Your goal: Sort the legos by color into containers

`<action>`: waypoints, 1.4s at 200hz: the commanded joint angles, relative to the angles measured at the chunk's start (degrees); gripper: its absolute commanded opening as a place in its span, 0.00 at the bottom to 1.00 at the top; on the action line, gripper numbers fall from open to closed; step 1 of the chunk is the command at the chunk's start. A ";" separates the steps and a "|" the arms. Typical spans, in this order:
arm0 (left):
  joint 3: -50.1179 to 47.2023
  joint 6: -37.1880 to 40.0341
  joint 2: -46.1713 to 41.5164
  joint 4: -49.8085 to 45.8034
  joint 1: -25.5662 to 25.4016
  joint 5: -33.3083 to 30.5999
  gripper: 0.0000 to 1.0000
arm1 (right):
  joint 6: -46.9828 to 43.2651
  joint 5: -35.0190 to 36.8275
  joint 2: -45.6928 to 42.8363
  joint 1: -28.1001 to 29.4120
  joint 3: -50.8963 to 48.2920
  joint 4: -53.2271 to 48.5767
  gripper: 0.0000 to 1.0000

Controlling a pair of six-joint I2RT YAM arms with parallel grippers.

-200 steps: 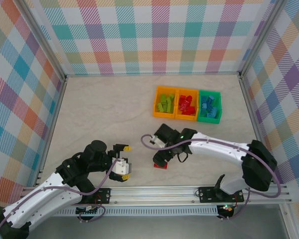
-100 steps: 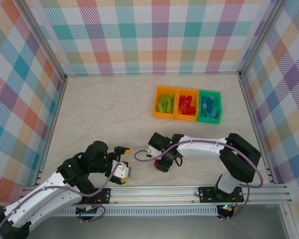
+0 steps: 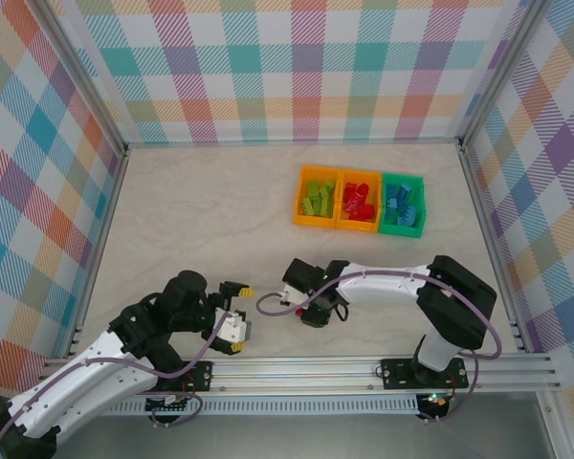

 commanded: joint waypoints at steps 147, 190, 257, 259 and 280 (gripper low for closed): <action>16.07 -55.63 17.31 32.63 2.31 -9.05 1.00 | 26.86 -9.48 -0.25 -46.01 12.71 21.63 0.20; 15.76 -63.15 21.44 38.01 2.13 -16.26 1.00 | 28.66 -15.01 10.64 -47.92 24.98 19.00 0.31; 14.94 -66.28 24.89 34.41 2.21 -30.55 1.00 | 28.44 -15.29 10.47 -47.93 32.85 10.10 0.62; 15.04 -66.30 24.99 34.15 2.21 -31.49 1.00 | 28.32 -15.20 10.05 -47.97 32.50 9.96 0.63; 16.37 -67.21 25.79 29.97 2.78 -44.20 1.00 | 27.76 -12.17 2.33 -48.01 26.66 9.56 0.72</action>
